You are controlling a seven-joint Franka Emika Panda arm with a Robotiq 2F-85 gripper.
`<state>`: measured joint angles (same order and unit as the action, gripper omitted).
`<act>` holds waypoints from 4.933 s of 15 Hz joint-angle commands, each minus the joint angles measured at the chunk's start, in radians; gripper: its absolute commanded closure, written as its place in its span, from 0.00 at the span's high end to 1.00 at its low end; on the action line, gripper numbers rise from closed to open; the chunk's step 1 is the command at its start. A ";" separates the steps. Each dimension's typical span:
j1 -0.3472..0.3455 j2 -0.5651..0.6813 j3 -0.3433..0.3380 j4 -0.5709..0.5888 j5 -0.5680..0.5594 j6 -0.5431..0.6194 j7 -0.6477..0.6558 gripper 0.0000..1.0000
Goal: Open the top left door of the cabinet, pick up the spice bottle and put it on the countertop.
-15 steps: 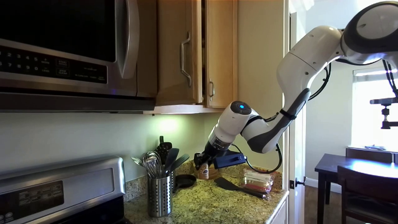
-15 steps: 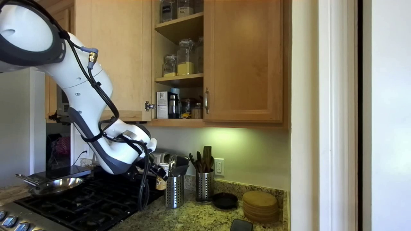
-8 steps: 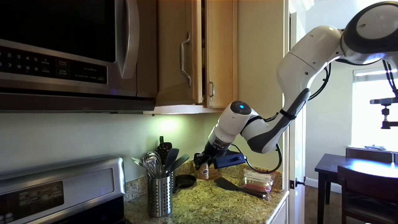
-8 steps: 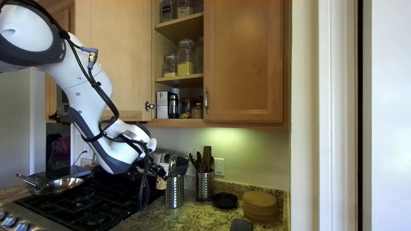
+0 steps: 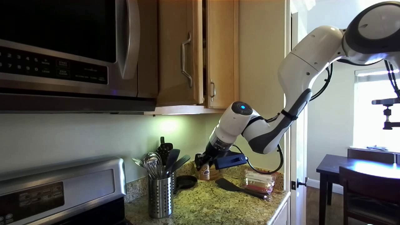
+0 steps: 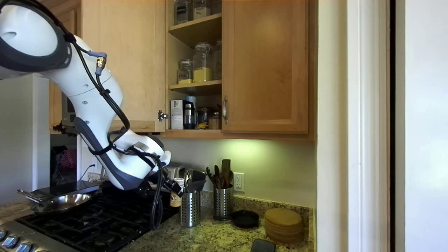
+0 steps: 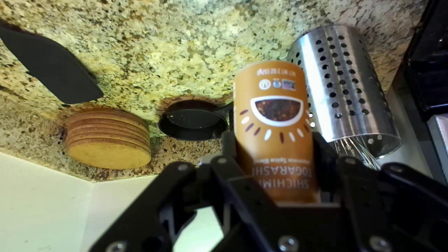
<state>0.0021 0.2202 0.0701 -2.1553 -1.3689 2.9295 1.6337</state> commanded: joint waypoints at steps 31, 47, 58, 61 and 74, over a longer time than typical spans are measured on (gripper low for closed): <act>0.002 0.229 0.009 0.159 -0.495 0.000 0.495 0.27; 0.000 0.467 0.028 0.287 -0.615 -0.062 0.586 0.52; -0.005 0.330 0.010 0.136 -0.533 0.055 0.480 1.00; 0.004 0.286 -0.021 0.050 -0.370 0.127 0.285 1.00; -0.295 0.097 0.372 -0.227 0.495 -0.092 -0.789 1.00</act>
<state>-0.1645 0.4067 0.2844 -2.3274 -1.0361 2.9457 1.0404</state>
